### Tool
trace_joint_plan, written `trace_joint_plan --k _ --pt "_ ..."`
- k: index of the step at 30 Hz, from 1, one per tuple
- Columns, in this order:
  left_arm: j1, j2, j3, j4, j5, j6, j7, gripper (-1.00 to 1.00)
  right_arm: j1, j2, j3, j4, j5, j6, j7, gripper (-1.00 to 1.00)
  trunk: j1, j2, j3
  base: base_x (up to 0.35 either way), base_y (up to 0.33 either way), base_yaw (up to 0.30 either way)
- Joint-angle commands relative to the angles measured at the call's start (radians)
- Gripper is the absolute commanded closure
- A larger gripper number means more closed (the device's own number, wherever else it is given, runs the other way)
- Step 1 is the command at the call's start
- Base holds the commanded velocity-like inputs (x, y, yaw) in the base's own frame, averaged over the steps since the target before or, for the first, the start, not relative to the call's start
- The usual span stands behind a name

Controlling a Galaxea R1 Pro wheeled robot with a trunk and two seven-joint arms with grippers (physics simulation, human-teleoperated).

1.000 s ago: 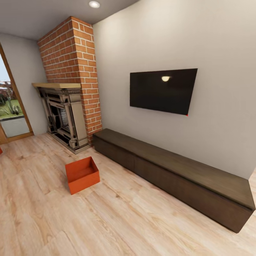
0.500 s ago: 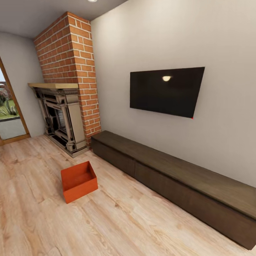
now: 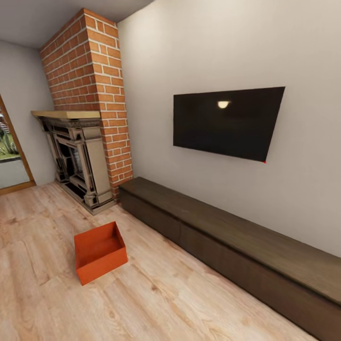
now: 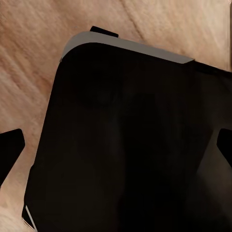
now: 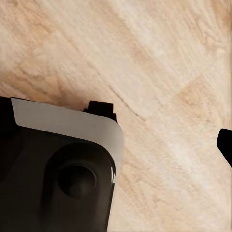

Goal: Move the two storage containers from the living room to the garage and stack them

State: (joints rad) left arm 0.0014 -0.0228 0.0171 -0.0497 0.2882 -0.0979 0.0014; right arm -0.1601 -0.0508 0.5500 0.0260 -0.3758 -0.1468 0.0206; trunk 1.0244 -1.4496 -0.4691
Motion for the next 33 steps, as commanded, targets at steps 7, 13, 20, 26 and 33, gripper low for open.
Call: trace_joint_plan --k 7,13,20,26,33 --pt "0.000 0.001 0.004 -0.005 0.002 -0.005 0.000 -1.00 -0.001 0.000 0.008 0.003 -0.009 -0.009 0.001 -1.00 0.001 0.000 -0.001 0.208 0.000 0.195" --pt "0.000 0.001 0.004 -0.007 0.002 -0.005 0.000 -1.00 -0.001 -0.001 0.008 0.003 -0.009 -0.010 0.001 -1.00 0.001 0.000 -0.001 0.012 0.000 0.267" --pt "0.000 0.001 0.004 -0.007 0.003 -0.005 0.000 -1.00 -0.001 -0.001 0.008 0.003 -0.009 -0.010 0.001 -1.00 0.001 0.000 -0.001 0.001 0.000 0.269" --pt "0.000 0.001 0.004 -0.007 0.003 -0.005 0.000 -1.00 -0.001 -0.001 0.008 0.003 -0.009 -0.010 0.001 -1.00 0.001 0.000 -0.001 0.000 0.000 0.269" --pt "0.000 0.001 0.004 -0.007 0.003 -0.004 0.000 -1.00 -0.001 -0.001 0.008 0.003 -0.009 -0.010 0.001 -1.00 0.001 0.000 -0.001 0.000 0.000 0.269"
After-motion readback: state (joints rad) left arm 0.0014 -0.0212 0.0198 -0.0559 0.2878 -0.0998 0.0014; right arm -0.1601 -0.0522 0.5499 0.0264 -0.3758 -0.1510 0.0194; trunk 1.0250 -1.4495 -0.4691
